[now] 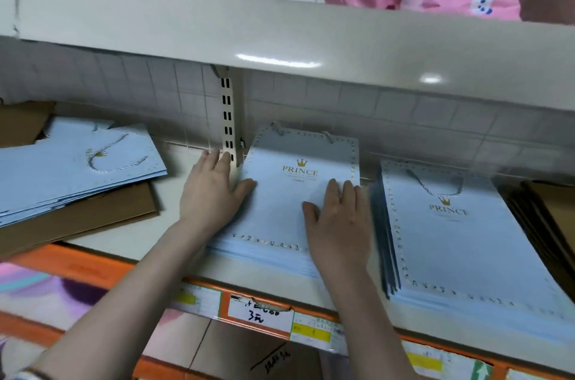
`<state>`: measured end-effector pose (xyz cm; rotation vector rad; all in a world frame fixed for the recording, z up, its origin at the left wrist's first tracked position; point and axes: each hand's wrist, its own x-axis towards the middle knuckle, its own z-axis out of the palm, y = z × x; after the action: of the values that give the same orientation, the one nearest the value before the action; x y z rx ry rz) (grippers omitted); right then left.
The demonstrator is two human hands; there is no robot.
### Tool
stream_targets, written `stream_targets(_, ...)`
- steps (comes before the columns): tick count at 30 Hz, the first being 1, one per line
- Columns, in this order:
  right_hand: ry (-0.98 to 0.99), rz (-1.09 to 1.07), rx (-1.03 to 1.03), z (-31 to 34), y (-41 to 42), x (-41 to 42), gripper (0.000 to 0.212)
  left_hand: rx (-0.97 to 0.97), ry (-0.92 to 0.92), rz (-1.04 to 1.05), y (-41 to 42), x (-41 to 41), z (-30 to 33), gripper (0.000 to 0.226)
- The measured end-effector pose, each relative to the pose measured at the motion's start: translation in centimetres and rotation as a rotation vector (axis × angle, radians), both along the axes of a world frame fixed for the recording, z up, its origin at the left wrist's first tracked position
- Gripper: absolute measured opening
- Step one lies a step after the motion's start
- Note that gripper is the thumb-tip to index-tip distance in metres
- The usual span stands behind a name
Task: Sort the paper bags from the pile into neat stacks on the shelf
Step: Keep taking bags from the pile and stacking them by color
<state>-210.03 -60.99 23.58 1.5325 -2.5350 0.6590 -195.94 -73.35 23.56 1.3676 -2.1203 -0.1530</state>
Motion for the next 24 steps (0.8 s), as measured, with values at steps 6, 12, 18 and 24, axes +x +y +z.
stream_targets(6,0.035,0.133,-0.011,-1.5,-1.0,3.8,0.056,-0.050,-0.091,0.229,2.6,7.0,-0.7,0.068)
stream_targets(12,0.039,0.253,-0.083,-2.3,-3.2,10.6,0.056,-0.048,-0.117,0.391,3.4,15.2,-0.5,0.065)
stream_targets(18,0.041,0.339,-0.089,-1.6,-4.7,19.3,0.063,-0.017,-0.077,0.436,3.1,23.8,-0.8,0.064)
stream_targets(24,-0.010,0.325,-0.156,-2.2,-6.9,29.6,0.059,-0.023,-0.080,0.447,2.0,34.6,-0.5,0.064)
